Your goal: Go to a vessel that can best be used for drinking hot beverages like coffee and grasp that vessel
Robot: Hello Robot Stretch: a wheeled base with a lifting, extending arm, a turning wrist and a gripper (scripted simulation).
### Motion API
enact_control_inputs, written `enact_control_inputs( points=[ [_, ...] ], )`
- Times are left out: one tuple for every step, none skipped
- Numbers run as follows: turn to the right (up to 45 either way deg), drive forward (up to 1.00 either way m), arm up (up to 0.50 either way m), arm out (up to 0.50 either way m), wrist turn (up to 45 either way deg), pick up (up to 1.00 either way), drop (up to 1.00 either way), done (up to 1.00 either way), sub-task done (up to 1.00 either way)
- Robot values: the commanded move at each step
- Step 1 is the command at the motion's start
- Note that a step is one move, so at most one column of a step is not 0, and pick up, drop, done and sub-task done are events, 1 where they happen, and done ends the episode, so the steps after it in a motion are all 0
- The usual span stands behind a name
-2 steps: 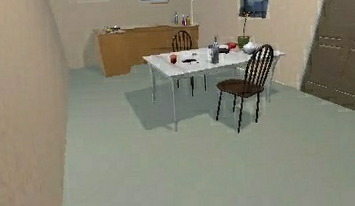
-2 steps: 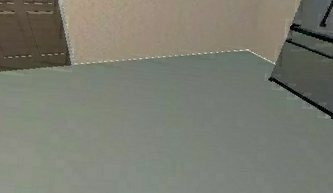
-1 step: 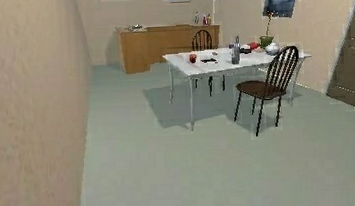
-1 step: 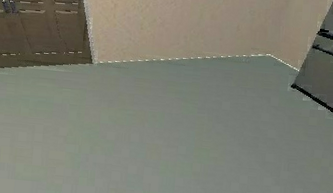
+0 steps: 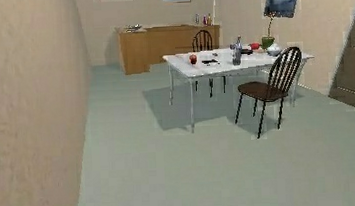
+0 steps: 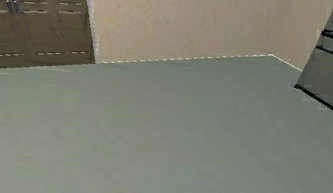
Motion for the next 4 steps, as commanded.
enact_control_inputs(
  points=[
    [-18.0,0.00,0.00,0.00,0.0,0.00,0.00,0.00,0.00],
    [0.0,1.00,0.00,0.00,0.0,0.00,0.00,0.00,0.00],
    [0.0,1.00,0.00,0.00,0.0,0.00,0.00,0.00,0.00],
    [-3.0,0.00,0.00,0.00,0.0,0.00,0.00,0.00,0.00]
  ],
)
